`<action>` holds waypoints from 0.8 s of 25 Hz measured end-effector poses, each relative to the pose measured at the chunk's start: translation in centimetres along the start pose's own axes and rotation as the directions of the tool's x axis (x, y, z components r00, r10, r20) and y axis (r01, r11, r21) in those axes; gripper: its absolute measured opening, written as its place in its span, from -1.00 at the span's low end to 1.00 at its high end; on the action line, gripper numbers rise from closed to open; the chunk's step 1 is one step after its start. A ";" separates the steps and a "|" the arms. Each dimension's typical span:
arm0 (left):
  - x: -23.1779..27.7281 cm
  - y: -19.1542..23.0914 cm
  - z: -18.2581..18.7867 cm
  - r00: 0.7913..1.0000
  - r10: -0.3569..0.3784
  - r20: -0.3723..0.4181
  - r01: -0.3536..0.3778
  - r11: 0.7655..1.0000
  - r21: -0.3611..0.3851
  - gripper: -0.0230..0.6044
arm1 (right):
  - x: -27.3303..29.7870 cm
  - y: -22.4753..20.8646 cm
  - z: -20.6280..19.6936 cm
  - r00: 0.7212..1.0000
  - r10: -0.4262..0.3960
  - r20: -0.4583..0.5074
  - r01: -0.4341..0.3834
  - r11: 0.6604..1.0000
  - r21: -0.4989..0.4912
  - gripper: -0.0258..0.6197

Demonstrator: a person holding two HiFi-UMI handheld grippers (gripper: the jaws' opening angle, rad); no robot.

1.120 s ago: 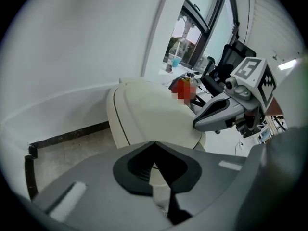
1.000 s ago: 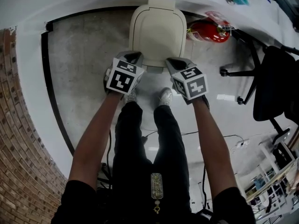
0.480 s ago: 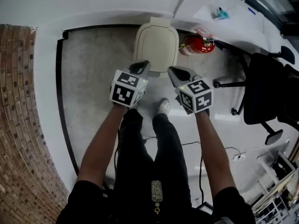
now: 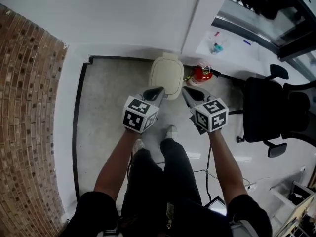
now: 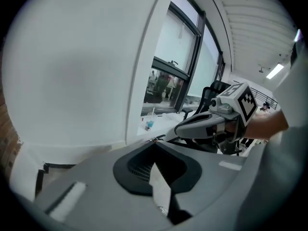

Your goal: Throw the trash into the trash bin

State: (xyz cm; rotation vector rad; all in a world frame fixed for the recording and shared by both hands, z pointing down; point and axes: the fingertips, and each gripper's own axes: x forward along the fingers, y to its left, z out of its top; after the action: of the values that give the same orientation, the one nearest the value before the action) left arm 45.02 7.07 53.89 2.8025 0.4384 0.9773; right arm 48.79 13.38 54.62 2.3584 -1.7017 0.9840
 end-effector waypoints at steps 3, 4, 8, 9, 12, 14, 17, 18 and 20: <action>-3.3 -1.7 1.3 0.999 -0.006 0.050 0.006 1.000 -0.001 -0.91 | -2.5 2.3 2.5 0.998 -0.023 0.057 0.026 0.998 -0.049 -0.91; -4.5 -2.1 1.7 0.998 -0.009 0.066 0.010 1.000 -0.002 -0.91 | -3.2 3.2 3.3 0.996 -0.033 0.081 0.037 0.998 -0.059 -0.91; -9.7 -3.8 3.0 0.991 -0.031 0.131 0.028 0.999 0.025 -0.91 | -6.3 7.4 6.2 0.978 -0.081 0.192 0.094 0.993 -0.064 -0.91; -11.1 -4.2 3.4 0.988 -0.035 0.152 0.030 0.999 0.035 -0.91 | -7.2 8.6 6.8 0.972 -0.091 0.216 0.108 0.992 -0.067 -0.91; -15.6 -5.7 4.6 0.977 -0.055 0.207 0.042 0.997 0.070 -0.91 | -10.0 12.2 8.2 0.951 -0.139 0.277 0.166 0.983 -0.077 -0.91; -18.4 -6.8 4.9 0.970 -0.071 0.235 0.050 0.994 0.094 -0.91 | -11.7 14.5 8.7 0.935 -0.166 0.312 0.197 0.978 -0.071 -0.91; -22.3 -8.3 5.3 0.956 -0.090 0.279 0.058 0.991 0.122 -0.91 | -13.9 18.2 9.3 0.920 -0.168 0.353 0.210 0.974 -0.084 -0.91; -23.4 -8.8 5.5 0.951 -0.097 0.293 0.060 0.989 0.133 -0.91 | -14.6 19.3 9.8 0.915 -0.166 0.367 0.216 0.971 -0.099 -0.91; -25.1 -9.5 6.3 0.943 -0.112 0.314 0.065 0.986 0.156 -0.91 | -16.0 21.3 10.8 0.904 -0.154 0.398 0.219 0.968 -0.123 -0.91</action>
State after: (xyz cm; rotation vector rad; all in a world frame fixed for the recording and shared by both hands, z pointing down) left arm 28.07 7.88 32.20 2.9625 0.6028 0.4708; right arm 32.14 14.02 31.15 2.6668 -1.5460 0.3460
